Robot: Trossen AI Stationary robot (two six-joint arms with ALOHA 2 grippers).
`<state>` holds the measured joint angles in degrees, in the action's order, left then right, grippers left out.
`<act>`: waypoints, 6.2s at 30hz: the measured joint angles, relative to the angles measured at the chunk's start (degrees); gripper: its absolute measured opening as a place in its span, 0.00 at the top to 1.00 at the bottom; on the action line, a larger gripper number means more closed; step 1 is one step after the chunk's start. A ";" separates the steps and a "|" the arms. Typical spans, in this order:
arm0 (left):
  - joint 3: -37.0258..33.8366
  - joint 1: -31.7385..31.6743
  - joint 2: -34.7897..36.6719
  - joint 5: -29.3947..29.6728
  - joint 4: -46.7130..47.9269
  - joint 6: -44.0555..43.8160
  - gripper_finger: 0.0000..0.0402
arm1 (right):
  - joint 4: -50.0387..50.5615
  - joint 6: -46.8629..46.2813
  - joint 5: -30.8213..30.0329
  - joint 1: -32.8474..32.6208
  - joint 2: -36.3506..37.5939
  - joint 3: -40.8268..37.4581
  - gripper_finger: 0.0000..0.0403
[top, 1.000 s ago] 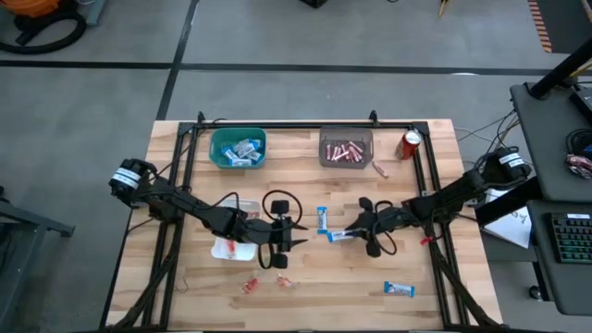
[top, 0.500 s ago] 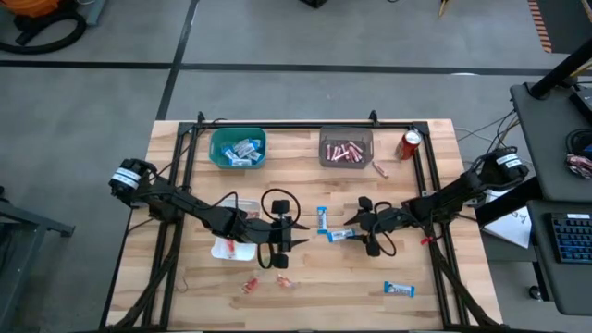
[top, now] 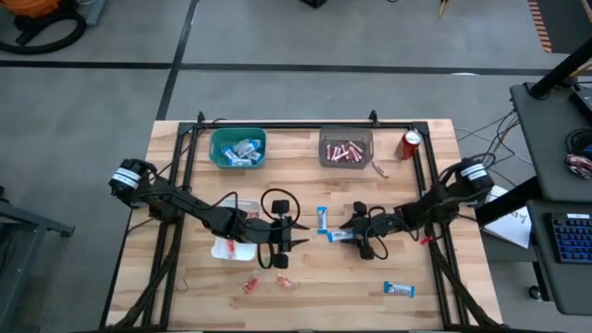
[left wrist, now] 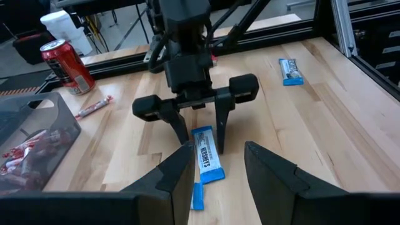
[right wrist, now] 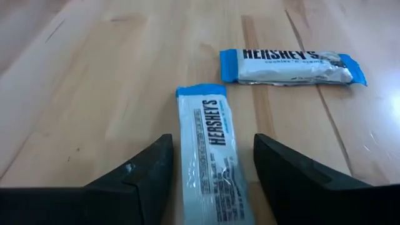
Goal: Sort candy
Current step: Put the white chocolate bar into the green bin, then put the green gummy candy into the white bin
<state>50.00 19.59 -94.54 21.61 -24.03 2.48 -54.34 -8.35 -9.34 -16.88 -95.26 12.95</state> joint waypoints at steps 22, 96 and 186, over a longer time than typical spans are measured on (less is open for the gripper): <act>0.03 0.22 5.24 0.35 3.45 0.03 0.69 | -7.29 0.04 2.27 0.08 -4.18 -0.08 0.77; -1.30 1.79 50.49 12.31 42.56 -6.37 0.69 | 48.82 13.46 16.83 37.66 -39.28 97.07 0.47; 28.85 9.01 -21.97 -10.06 68.54 -34.84 0.64 | 92.95 -31.68 3.70 -15.13 15.54 49.13 0.55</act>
<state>78.85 28.60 -116.51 11.55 44.51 -32.36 38.61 -40.03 -5.64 -32.01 -79.72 62.08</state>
